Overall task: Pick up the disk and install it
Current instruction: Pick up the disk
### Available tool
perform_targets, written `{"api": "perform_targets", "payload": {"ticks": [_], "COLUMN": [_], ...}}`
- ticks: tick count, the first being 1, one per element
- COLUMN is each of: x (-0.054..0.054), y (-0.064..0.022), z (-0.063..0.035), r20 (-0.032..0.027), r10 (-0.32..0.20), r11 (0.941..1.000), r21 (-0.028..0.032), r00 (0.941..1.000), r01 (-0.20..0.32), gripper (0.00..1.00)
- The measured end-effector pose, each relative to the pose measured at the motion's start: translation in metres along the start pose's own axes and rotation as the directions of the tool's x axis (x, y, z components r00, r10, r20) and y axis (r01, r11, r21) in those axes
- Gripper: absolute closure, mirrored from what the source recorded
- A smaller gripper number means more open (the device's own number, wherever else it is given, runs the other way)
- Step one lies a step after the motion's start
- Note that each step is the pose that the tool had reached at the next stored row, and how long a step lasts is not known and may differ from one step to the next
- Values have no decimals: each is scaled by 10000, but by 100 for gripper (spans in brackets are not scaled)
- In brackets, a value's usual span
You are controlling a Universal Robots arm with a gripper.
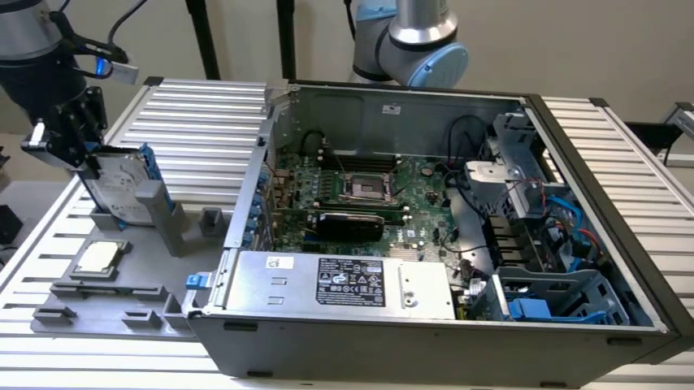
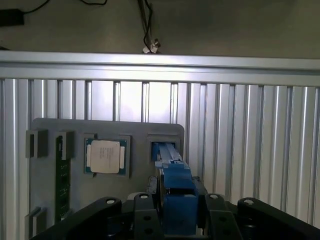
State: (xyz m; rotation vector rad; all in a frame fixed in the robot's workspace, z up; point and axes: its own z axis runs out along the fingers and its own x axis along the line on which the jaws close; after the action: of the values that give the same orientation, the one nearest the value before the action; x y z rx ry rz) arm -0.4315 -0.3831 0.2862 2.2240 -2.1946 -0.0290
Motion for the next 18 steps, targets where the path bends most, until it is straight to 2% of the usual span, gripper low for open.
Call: {"api": "perform_targets", "payload": {"ticks": [5, 6, 18], "x": [10, 14, 76], "y": [0, 0, -3], "z": [0, 0, -1], "r20": [2, 4, 44], "r10": [0, 0, -1], "r11": [10000, 10000, 10000], "r21": [-1, 0, 0], "r00": [10000, 10000, 10000], "r01": [0, 0, 1], "gripper": [63, 67, 67]}}
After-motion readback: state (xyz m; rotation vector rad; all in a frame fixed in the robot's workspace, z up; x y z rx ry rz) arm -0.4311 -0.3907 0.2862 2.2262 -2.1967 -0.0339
